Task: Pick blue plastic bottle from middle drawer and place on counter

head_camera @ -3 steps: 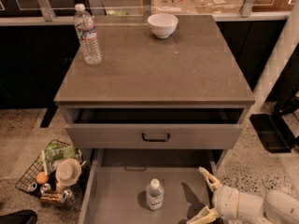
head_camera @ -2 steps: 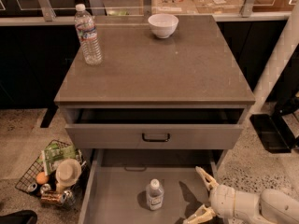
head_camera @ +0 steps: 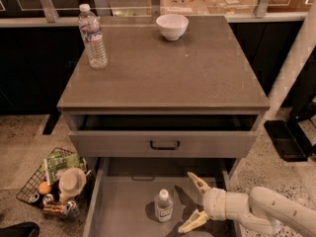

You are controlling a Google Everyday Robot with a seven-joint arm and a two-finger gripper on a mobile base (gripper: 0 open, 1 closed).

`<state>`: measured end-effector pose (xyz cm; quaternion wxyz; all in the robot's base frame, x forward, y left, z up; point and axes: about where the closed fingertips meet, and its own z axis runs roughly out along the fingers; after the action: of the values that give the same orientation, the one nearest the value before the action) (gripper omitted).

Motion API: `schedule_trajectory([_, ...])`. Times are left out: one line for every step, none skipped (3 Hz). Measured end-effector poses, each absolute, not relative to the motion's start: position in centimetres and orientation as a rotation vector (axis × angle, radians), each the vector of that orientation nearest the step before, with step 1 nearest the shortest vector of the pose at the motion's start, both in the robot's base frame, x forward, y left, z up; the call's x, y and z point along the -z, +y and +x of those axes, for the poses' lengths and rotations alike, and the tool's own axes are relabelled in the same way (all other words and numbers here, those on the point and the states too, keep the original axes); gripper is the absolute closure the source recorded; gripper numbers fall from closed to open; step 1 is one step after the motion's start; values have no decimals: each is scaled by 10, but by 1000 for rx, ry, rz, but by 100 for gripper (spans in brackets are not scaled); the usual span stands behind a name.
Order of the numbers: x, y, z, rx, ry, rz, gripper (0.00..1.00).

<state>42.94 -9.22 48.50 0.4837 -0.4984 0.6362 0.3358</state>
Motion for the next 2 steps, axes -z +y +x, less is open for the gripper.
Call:
schedule_trajectory([-472,-74,438,-866,1520,-1231,0])
schedule_trajectory([-462,-64,441,-918,1496,-1210,0])
